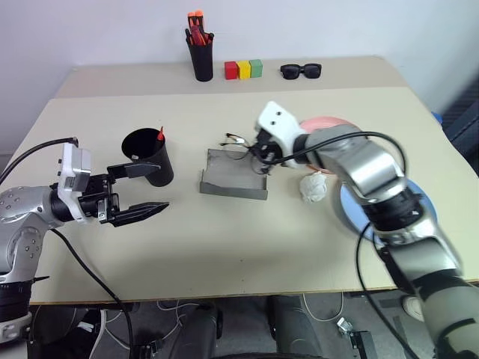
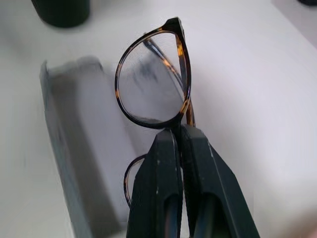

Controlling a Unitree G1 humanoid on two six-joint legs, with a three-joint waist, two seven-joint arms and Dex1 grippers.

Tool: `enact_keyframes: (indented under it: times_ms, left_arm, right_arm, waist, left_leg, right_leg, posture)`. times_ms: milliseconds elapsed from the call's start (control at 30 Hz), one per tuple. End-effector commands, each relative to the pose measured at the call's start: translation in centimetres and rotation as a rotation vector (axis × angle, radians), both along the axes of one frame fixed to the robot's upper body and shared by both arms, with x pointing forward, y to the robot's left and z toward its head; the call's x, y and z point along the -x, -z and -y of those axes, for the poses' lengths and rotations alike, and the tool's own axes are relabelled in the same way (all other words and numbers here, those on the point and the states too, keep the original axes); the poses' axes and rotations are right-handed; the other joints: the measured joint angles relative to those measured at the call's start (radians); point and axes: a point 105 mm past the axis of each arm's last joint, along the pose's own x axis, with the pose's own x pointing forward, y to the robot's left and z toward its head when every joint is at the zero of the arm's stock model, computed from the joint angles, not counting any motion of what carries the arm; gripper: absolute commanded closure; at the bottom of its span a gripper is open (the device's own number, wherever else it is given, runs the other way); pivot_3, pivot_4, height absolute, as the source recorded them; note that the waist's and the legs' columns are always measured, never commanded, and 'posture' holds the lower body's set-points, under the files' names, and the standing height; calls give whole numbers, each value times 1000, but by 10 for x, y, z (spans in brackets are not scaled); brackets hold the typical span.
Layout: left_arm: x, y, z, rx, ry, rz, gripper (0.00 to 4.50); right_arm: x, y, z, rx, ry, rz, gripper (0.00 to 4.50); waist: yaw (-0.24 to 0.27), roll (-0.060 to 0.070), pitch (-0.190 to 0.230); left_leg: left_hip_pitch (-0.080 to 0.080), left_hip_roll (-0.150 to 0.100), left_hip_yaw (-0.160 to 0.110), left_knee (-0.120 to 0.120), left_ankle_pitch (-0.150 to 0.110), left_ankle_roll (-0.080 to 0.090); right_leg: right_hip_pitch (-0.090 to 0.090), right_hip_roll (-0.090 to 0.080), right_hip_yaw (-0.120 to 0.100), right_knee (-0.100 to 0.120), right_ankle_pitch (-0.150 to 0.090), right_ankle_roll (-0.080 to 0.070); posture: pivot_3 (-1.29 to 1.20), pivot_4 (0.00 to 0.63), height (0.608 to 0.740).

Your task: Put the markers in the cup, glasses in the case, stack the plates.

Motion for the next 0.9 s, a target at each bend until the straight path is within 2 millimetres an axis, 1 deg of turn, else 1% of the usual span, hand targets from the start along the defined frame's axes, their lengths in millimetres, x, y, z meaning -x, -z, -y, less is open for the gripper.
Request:
enact_keyframes:
  times_ms: [33,200,333,500,667,767,833,900]
  left_arm:
    - [1,-7,-4,-3,-17,30,0]
    - [7,-4,-6,-6,-25,26,0]
    - [11,-2,-4,-10,-23,27,0]
    - [16,3,-5,-11,-20,25,0]
    - [15,7,-9,-12,-24,22,0]
    - [12,5,-10,-15,-25,27,0]
    - [10,3,-10,-17,-25,30,0]
    - [9,1,-10,-19,-25,31,0]
  right_arm:
    - [2,-7,-10,-13,-38,54,4468]
    - [7,18,-15,50,-70,43,4468]
    - [11,36,-13,126,-94,43,4468]
    - [11,41,-10,176,-107,62,4468]
    - [17,42,-12,146,-136,3,4468]
    - [15,40,-10,146,-128,3,3508]
    - [13,40,-9,147,-120,6,2594]
    - [10,34,-9,122,-104,16,1573]
  waist:
    - [-3,0,0]
    - [-9,0,0]
    - [-14,0,0]
    - [-12,0,0]
    - [-12,0,0]
    - [-12,0,0]
    - [-12,0,0]
    - [-12,0,0]
  left_leg:
    - [0,0,0,0,0,0]
    - [0,-1,0,0,0,0]
    - [0,0,0,0,0,0]
    - [0,0,1,0,0,0]
    - [0,0,1,0,0,0]
    - [0,0,1,0,0,0]
    - [0,0,1,0,0,0]
    - [0,0,1,0,0,0]
  right_leg:
    - [0,0,0,0,0,0]
    - [0,-1,0,0,0,0]
    - [-1,0,0,1,0,0]
    - [-1,0,0,1,0,0]
    - [-1,0,0,1,0,0]
    - [-1,0,0,2,0,0]
    - [-1,0,0,2,0,0]
    - [-1,0,0,2,0,0]
  posture:
    - [0,150,740]
    - [0,150,740]
    - [0,150,740]
    - [0,150,740]
    - [0,150,740]
    - [0,150,740]
    - [0,150,740]
    - [0,150,740]
